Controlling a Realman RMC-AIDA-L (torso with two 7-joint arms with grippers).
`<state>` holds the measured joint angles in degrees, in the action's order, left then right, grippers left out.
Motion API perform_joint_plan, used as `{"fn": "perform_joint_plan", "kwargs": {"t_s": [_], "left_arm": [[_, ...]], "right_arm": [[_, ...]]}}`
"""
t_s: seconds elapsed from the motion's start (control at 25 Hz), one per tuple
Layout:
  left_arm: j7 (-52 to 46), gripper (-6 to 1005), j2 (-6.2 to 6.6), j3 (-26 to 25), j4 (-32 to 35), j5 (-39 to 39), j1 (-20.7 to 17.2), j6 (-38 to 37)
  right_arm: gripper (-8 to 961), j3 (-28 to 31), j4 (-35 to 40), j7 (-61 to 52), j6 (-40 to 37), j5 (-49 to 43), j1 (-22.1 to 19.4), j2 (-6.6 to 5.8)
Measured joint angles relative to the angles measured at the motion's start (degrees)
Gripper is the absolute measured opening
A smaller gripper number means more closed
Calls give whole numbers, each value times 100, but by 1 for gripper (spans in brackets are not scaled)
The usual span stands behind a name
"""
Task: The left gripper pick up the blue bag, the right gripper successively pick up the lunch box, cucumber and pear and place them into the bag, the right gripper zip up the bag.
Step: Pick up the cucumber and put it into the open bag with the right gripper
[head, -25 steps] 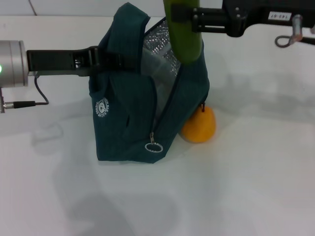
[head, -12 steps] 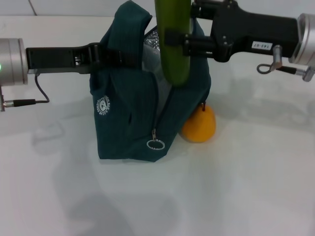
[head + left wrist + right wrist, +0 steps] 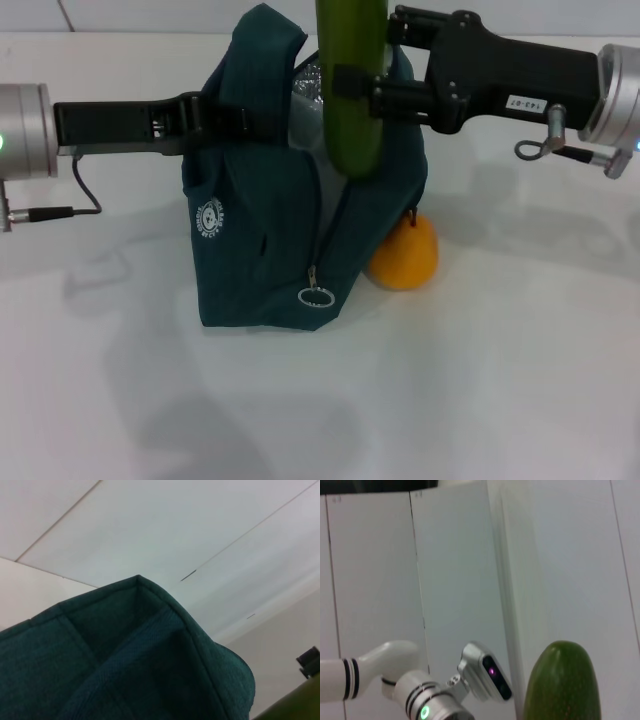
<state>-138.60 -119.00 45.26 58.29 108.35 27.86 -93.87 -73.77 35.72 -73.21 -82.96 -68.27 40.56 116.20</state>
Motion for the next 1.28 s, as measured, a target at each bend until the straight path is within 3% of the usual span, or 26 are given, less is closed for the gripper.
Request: {"fn": "perform_joint_plan", "kwargs": {"t_s": [0.4, 1.28], "left_arm": [[8, 40, 6, 0, -3, 0, -1, -9], [15, 40, 9, 0, -2, -16, -52, -9]], "right_arm": [[659, -989, -417, 664, 160, 984, 50, -2], [666, -1114, -900, 1230, 364, 996, -16, -2]]}}
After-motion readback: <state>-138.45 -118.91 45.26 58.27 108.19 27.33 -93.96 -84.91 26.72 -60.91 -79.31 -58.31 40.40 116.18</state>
